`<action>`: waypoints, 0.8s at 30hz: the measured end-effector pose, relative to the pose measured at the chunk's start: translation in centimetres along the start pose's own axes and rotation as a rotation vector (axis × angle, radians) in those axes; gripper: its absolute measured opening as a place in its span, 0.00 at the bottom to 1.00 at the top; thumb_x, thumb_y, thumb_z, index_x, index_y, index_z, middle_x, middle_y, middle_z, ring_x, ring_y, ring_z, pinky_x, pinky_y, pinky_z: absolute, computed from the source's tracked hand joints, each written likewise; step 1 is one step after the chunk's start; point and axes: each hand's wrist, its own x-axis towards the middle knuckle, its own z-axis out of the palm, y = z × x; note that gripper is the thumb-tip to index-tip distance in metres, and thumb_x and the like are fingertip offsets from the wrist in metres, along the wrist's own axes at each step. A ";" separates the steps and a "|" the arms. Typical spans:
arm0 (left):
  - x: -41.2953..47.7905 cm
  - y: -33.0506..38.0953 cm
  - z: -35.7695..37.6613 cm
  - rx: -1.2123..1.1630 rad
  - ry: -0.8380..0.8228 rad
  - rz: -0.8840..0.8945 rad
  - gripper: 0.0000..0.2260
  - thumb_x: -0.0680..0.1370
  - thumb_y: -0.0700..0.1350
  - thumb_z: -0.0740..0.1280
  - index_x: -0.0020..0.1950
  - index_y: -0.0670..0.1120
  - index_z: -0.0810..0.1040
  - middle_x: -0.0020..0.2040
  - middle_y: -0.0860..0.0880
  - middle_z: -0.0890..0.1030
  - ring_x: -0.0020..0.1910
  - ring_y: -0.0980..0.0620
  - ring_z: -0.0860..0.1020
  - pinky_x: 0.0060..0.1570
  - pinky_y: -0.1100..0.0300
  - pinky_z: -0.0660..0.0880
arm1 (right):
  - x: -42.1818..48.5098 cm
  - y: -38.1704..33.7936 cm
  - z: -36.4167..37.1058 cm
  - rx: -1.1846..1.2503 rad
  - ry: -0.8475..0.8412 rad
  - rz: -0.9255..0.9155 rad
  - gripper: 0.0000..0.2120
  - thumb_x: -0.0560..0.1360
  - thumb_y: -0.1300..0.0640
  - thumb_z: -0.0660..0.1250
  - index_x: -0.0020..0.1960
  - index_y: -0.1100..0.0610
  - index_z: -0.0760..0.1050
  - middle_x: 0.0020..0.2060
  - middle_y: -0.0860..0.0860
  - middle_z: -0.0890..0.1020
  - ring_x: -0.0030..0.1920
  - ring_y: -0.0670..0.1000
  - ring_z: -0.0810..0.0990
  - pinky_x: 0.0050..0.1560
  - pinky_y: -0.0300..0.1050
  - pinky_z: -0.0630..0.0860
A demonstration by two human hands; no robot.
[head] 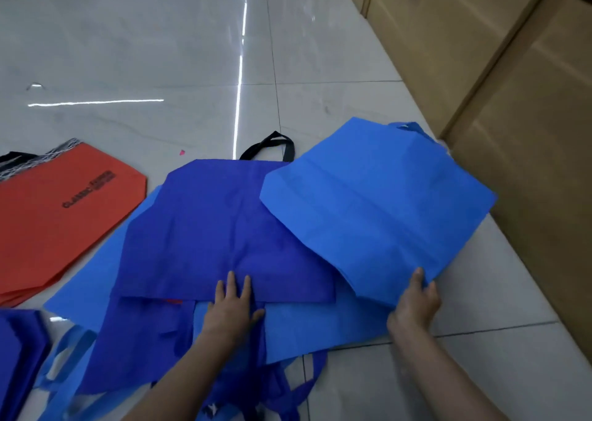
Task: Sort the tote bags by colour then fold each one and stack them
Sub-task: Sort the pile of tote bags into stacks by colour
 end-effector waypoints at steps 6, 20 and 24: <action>-0.8 -0.9 -0.4 0.073 0.015 -0.182 0.34 0.80 0.61 0.50 0.76 0.43 0.41 0.76 0.36 0.45 0.73 0.34 0.52 0.67 0.50 0.62 | 3.5 -0.4 -2.4 -0.113 0.235 -0.082 0.12 0.81 0.57 0.56 0.51 0.66 0.72 0.48 0.60 0.76 0.45 0.52 0.73 0.43 0.46 0.71; -2.1 -2.7 -0.4 0.087 0.376 -0.202 0.36 0.75 0.68 0.54 0.76 0.49 0.53 0.74 0.48 0.60 0.67 0.47 0.64 0.60 0.53 0.62 | -3.2 -1.1 -4.6 -0.849 -0.164 -0.023 0.36 0.78 0.36 0.46 0.33 0.63 0.75 0.32 0.57 0.79 0.37 0.60 0.77 0.42 0.53 0.72; -1.6 -4.1 -1.1 0.111 0.363 -0.124 0.23 0.69 0.59 0.72 0.58 0.47 0.78 0.47 0.45 0.79 0.45 0.42 0.75 0.45 0.49 0.67 | -7.5 -1.8 -0.1 -0.820 -0.579 -0.292 0.22 0.80 0.46 0.55 0.35 0.57 0.74 0.30 0.50 0.77 0.36 0.54 0.77 0.42 0.52 0.74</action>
